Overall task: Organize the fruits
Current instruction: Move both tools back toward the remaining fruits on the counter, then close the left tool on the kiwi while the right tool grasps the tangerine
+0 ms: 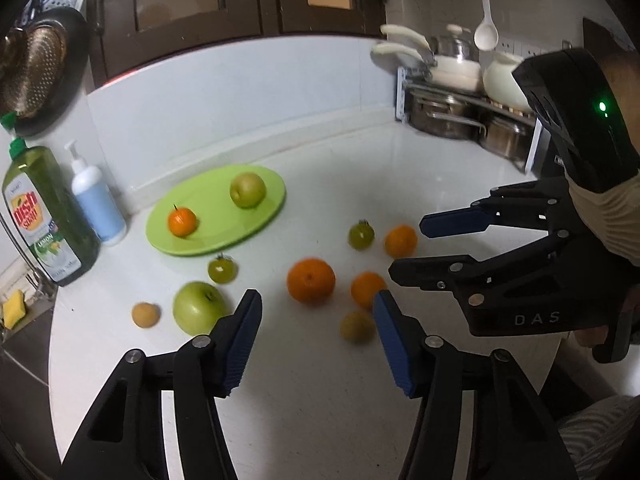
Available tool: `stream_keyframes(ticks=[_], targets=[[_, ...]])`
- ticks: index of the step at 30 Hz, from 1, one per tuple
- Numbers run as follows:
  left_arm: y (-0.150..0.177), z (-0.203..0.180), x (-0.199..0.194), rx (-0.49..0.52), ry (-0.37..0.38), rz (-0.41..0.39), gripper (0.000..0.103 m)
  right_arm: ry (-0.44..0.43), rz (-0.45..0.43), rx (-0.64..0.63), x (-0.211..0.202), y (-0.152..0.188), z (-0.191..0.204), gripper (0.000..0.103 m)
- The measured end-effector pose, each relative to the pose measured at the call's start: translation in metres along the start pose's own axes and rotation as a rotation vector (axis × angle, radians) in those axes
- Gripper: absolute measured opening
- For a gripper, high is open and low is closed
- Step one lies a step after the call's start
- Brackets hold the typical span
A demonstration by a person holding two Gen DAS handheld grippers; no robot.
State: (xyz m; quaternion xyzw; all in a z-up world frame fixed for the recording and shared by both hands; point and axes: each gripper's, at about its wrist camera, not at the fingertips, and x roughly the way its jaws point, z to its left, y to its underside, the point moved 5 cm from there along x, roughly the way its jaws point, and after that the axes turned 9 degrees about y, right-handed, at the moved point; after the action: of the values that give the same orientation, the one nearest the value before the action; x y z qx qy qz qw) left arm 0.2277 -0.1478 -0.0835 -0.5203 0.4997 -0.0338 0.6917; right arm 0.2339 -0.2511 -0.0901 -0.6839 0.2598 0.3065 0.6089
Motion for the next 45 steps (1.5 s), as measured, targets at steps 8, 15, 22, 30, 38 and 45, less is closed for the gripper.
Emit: stream_keyframes(ticks=[8, 15, 22, 30, 38, 45], targets=[[0.018, -0.010, 0.027, 0.002, 0.051, 0.058, 0.047, -0.036, 0.070, -0.015, 0.019, 0.019, 0.001, 0.046], [0.025, -0.012, 0.046, -0.011, 0.078, 0.087, 0.043, -0.037, 0.103, -0.015, 0.026, 0.027, -0.003, 0.045], [0.029, -0.011, 0.061, -0.033, 0.094, 0.113, 0.040, -0.039, 0.127, -0.001, 0.032, 0.033, -0.008, 0.044], [0.029, -0.006, 0.070, -0.071, 0.114, 0.133, 0.030, -0.048, 0.139, 0.005, 0.035, 0.034, -0.008, 0.043], [0.031, 0.004, 0.058, -0.111, 0.064, 0.136, 0.029, -0.053, 0.138, 0.001, 0.037, 0.032, -0.005, 0.043], [0.024, 0.022, 0.045, -0.161, -0.008, 0.105, 0.029, -0.076, 0.125, 0.011, 0.042, 0.023, 0.005, 0.043]])
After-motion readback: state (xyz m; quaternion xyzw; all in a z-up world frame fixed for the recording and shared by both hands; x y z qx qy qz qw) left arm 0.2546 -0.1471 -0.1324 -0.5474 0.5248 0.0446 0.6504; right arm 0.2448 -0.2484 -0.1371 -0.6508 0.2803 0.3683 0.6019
